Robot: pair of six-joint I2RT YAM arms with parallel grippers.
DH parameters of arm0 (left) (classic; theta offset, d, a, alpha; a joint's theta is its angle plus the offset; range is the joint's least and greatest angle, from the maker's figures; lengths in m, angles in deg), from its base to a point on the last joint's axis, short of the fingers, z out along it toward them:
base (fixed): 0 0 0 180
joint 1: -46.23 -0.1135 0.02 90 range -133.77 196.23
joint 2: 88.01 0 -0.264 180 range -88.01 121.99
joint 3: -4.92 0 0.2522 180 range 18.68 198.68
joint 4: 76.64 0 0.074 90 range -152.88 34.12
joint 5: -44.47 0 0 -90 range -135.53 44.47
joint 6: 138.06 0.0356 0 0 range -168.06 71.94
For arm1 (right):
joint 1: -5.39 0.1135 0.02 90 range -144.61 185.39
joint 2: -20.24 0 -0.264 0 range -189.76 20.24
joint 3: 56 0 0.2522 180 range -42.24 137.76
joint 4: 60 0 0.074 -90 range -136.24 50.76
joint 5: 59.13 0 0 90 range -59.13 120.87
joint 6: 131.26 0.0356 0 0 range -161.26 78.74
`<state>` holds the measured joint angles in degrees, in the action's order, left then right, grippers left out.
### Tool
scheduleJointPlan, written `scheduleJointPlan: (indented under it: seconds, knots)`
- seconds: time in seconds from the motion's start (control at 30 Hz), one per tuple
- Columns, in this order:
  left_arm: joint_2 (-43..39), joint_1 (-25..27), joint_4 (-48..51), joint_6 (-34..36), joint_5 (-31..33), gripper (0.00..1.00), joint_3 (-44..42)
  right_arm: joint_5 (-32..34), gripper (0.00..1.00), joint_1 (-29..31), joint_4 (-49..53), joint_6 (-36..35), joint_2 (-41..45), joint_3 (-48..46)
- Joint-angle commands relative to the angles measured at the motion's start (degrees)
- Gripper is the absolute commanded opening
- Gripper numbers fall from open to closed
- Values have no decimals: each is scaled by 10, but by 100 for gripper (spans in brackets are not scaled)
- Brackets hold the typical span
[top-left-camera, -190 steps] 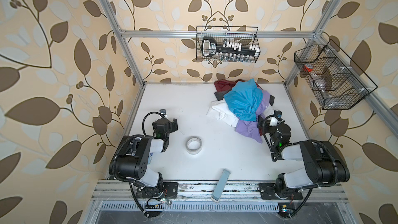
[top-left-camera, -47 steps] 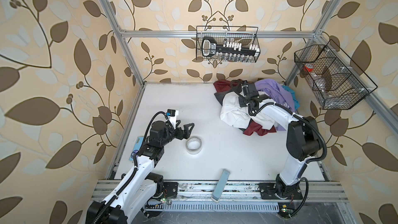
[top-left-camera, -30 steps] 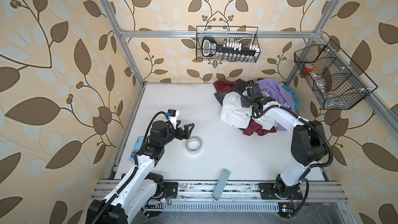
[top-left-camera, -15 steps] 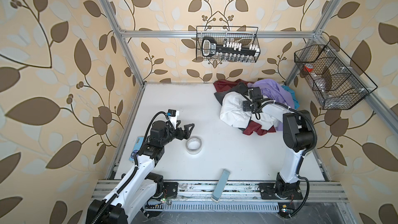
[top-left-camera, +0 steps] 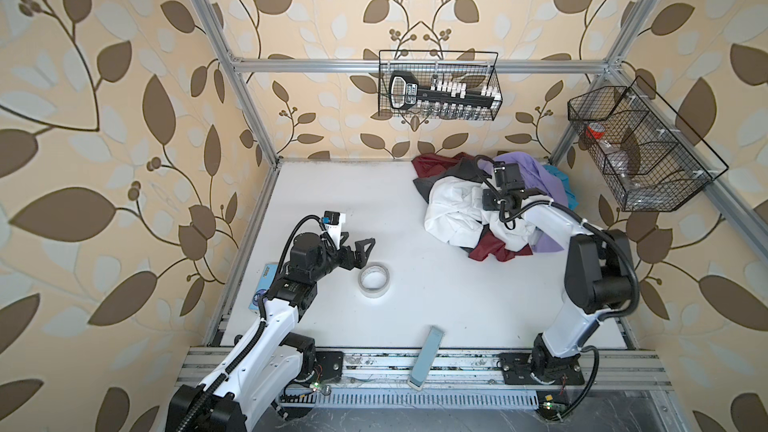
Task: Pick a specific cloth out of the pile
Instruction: 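Lift the white shirt high out of the pile with the right gripper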
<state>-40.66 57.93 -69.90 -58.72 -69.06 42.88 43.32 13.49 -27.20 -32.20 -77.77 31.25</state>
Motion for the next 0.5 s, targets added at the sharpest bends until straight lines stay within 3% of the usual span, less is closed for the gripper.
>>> scheduleJointPlan:
  seconds: [0.0,0.27,0.47]
  knots:
    - [-11,6,-4,9,1,99,6,20,0,-2,-8,10,83,0]
    - [-18,8,-5,7,1,99,4,37,0,-2,-25,14,223,25]
    - [-23,9,-4,6,3,99,4,-19,0,-2,-73,39,305,70]
